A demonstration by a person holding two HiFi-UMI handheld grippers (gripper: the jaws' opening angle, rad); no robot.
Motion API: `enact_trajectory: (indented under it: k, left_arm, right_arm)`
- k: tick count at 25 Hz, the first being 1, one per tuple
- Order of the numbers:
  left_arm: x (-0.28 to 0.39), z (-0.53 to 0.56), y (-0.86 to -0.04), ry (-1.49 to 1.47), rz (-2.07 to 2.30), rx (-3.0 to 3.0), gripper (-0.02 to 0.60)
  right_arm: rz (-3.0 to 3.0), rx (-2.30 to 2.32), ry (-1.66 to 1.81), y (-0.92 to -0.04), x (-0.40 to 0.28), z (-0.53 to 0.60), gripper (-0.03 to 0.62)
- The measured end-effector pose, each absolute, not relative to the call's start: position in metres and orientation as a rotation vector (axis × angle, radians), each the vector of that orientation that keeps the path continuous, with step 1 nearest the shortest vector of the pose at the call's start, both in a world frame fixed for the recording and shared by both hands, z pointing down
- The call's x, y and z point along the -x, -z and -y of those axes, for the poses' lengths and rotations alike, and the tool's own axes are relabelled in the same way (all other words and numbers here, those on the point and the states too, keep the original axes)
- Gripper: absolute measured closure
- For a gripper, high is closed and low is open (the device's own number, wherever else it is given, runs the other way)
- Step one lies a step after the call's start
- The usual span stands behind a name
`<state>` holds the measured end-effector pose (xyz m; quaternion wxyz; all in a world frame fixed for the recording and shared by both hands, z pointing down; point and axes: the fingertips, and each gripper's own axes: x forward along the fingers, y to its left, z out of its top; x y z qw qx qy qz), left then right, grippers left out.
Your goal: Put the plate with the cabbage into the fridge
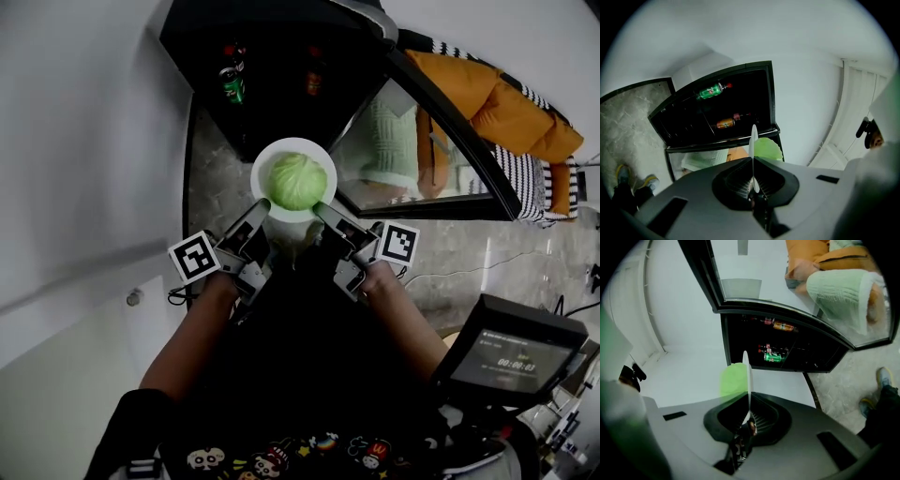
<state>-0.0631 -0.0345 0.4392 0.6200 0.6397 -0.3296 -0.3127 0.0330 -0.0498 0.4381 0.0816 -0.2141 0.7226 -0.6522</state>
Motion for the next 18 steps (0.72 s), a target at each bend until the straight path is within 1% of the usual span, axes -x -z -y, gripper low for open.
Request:
enact_trajectory:
  k: [12, 18]
  left_arm:
    - [0.07, 0.025, -0.432, 0.825, 0.912, -1.506, 0.569]
    - [0.07, 0.023, -0.428, 0.817, 0.92, -1.499, 0.569]
  right_arm:
    - [-2.297, 0.445, 1.925, -0.435, -0.025, 0.054, 0.574]
    - [-2.263, 0.412, 1.949, -0.431, -0.021, 0.052, 0.574]
